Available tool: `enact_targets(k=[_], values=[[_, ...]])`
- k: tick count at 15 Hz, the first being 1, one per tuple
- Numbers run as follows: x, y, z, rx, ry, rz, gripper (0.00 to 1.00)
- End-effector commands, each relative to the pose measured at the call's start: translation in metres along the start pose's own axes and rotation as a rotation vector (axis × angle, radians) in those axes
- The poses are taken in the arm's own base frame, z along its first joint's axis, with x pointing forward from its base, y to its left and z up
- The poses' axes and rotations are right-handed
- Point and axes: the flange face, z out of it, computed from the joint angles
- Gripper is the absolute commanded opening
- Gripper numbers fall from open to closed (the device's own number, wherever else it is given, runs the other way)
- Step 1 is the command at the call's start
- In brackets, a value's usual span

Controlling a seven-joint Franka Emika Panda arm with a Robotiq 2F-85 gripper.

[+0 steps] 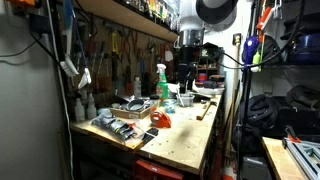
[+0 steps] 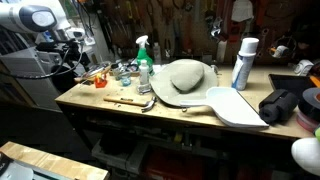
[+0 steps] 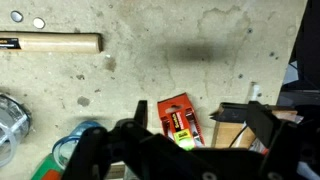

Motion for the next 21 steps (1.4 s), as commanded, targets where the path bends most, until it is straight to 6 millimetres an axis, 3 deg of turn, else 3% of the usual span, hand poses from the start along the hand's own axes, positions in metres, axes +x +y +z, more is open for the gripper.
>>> enact_targets(k=[1,13,17,21], values=[[0.000,0.000,0.000,0.000,-0.001,0.000,1.00],[0.000,0.000,0.000,0.000,-0.002,0.000,1.00],[0.031,-0.046,-0.010,0.036,0.215,0.074,1.00],[0.067,-0.121,-0.005,0.067,0.411,0.076,1.00]])
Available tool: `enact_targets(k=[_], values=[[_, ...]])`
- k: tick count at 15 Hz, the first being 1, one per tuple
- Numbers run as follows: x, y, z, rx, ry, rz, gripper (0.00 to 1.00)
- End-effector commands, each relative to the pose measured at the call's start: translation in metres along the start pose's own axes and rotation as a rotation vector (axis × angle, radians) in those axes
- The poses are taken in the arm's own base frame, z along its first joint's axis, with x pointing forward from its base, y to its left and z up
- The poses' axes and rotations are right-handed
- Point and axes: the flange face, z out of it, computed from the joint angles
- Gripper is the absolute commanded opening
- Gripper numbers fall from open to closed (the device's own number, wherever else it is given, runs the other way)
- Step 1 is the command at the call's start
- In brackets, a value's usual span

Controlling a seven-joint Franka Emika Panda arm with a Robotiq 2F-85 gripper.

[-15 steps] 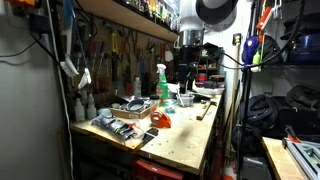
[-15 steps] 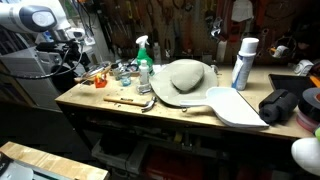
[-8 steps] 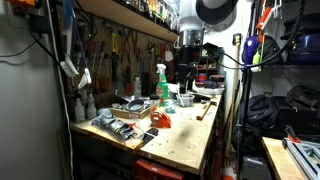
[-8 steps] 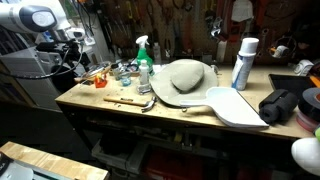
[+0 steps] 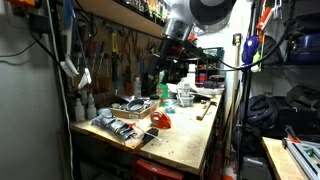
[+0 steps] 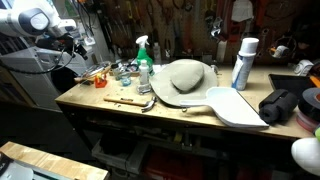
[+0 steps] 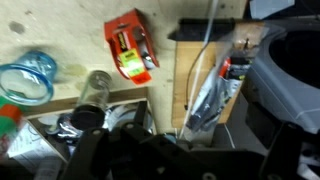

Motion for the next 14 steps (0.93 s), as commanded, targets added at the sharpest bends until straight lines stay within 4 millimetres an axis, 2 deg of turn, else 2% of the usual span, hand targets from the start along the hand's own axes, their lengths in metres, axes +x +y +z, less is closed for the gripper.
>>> enact_targets(k=[1,4,5,7,9,12,14], values=[[0.019,-0.063,0.024,0.027,0.103,-0.001,1.00],[0.047,-0.088,0.039,0.012,0.125,0.000,1.00],[0.025,-0.082,0.026,0.020,0.115,-0.018,1.00],[0.040,-0.088,0.033,0.023,0.126,-0.008,1.00],[0.047,-0.086,0.038,0.024,0.126,-0.002,1.00],[0.049,-0.086,0.039,0.024,0.127,-0.002,1.00],[0.058,-0.079,0.032,0.021,0.153,0.000,1.00]])
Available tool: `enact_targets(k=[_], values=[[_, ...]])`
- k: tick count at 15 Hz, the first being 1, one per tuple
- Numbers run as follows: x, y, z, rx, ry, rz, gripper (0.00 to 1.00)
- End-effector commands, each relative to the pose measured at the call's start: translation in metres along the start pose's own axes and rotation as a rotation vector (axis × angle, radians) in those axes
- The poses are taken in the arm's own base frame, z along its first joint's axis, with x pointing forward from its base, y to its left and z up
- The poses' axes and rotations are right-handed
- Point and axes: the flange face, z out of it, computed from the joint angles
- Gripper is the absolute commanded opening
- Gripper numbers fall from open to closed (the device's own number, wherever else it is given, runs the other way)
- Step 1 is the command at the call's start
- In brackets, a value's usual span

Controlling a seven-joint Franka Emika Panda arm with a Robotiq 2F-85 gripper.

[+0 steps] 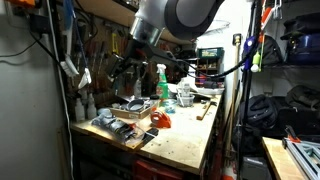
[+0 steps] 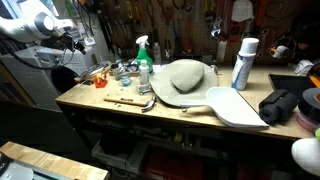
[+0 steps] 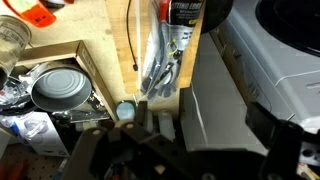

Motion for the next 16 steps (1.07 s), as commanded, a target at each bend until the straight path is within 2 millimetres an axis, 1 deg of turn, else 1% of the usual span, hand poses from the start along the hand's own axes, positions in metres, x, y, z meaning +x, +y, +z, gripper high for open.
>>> enact_targets(k=[1,3,4,6,7,8,9,10,11,12,13,14,16], values=[[0.014,0.011,-0.008,-0.002,0.017,-0.018,1.00],[0.025,0.027,-0.018,0.006,0.017,-0.080,1.00],[0.034,0.044,-0.023,-0.018,0.056,-0.068,1.00],[0.051,0.076,-0.022,-0.089,0.115,-0.041,1.00],[0.061,0.095,-0.024,-0.141,0.153,-0.036,1.00],[0.071,0.111,-0.026,-0.189,0.166,-0.036,1.00],[0.082,0.131,-0.031,-0.253,0.179,-0.051,1.00],[0.088,0.145,-0.030,-0.309,0.185,-0.065,1.00],[0.090,0.150,-0.026,-0.355,0.187,-0.076,1.00],[0.093,0.154,-0.018,-0.387,0.191,-0.063,1.00],[0.087,0.154,-0.033,-0.329,0.193,-0.070,1.00],[0.088,0.158,-0.030,-0.341,0.195,-0.063,1.00],[0.088,0.156,-0.030,-0.338,0.195,-0.065,1.00]])
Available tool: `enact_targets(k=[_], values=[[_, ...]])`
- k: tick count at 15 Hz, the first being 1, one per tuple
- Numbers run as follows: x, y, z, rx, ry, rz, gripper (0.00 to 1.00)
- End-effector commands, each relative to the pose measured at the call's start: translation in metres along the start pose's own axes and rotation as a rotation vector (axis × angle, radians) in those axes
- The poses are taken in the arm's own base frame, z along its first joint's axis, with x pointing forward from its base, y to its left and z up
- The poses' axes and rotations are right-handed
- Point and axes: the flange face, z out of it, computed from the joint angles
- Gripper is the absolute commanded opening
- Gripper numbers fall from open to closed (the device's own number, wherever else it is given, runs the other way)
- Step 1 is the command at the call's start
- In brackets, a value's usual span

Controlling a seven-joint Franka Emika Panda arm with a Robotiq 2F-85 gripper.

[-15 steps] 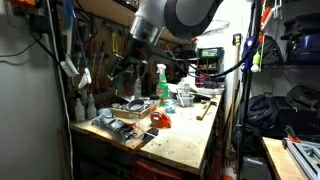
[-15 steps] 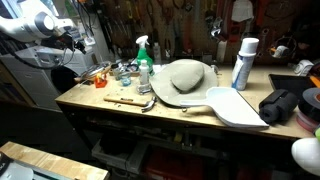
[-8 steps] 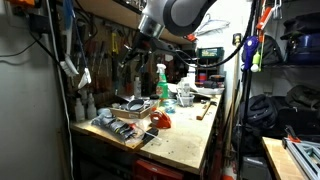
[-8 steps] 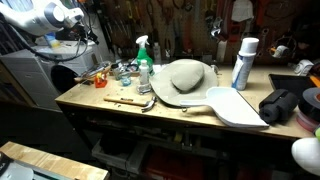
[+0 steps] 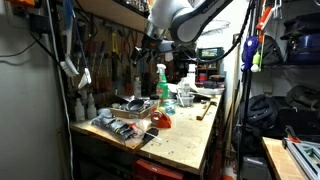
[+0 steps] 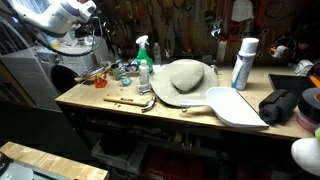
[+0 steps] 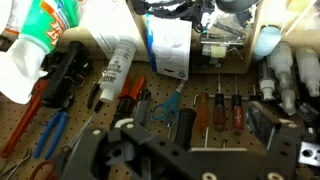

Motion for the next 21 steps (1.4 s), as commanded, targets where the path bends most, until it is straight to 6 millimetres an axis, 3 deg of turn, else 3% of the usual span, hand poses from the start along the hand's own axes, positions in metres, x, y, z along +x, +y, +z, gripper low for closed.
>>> enact_targets(k=[1,4,7,15,18,20,21], values=[[-0.006,-0.005,0.007,-0.001,-0.051,-0.004,1.00],[-0.023,0.000,0.031,-0.079,-0.195,-0.035,1.00],[-0.036,-0.005,0.049,-0.026,-0.276,-0.014,1.00],[-0.042,-0.033,0.086,0.102,-0.361,0.048,1.00],[-0.042,-0.034,0.102,0.074,-0.330,0.057,0.89],[-0.043,-0.033,0.110,0.062,-0.327,0.054,0.67],[-0.044,-0.033,0.114,0.058,-0.325,0.055,0.61]])
